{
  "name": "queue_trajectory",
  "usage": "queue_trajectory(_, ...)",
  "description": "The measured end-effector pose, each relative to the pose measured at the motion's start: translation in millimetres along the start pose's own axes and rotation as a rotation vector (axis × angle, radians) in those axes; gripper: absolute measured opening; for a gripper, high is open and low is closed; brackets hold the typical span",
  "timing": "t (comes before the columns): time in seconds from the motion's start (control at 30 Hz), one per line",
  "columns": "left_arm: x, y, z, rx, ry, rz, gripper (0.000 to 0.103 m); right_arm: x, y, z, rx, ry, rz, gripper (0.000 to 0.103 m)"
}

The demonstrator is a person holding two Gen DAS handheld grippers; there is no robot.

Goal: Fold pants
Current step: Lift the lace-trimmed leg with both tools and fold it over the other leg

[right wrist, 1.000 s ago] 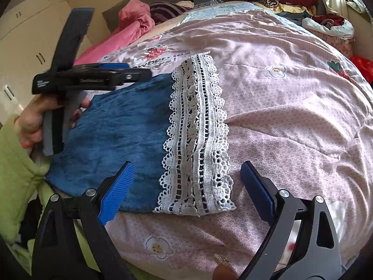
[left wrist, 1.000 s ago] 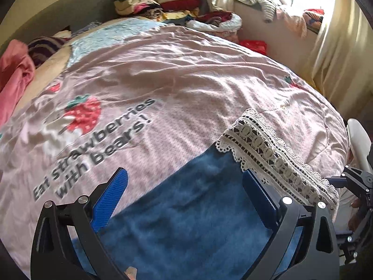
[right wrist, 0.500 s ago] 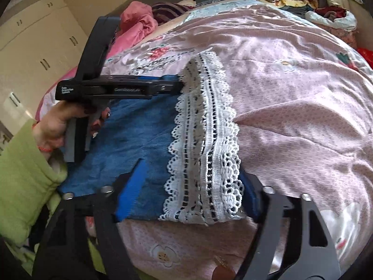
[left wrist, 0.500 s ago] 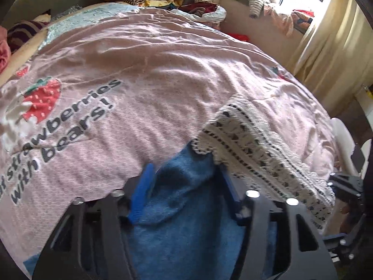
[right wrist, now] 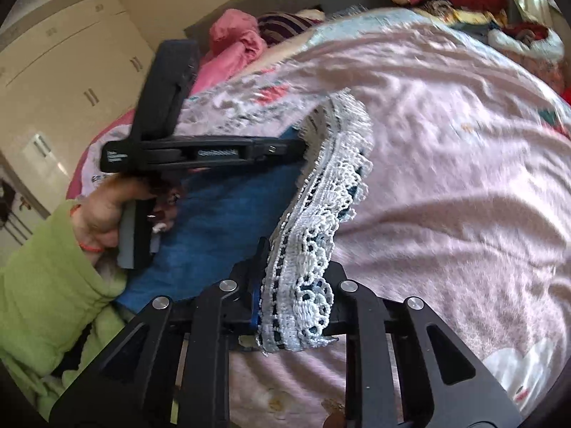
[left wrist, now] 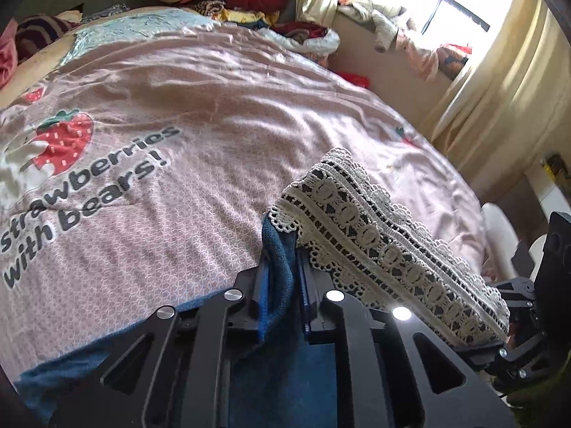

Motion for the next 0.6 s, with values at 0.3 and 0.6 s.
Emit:
queue_trajectory(0.3,4,14,-58,0.041,-0.132,-0.079,0.011,-21,76,-7,-0.067,-0.025,-0.18,0.015)
queue_trajectory(0.6,42,61,-115,-0.02,-0.224,-0.2,0.018,-8,156,34,-0.128,0.057,-0.364,0.015)
Point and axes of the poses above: each gripper's, at about its wrist camera, not at the fingertips, and z roughly the way its jaws point, y to its left, x to its underside, the point moved 8 cm from there along z, roughly the way its jaws point, and after that the axes turned 2 degrees about z, right-handed, at the moved point
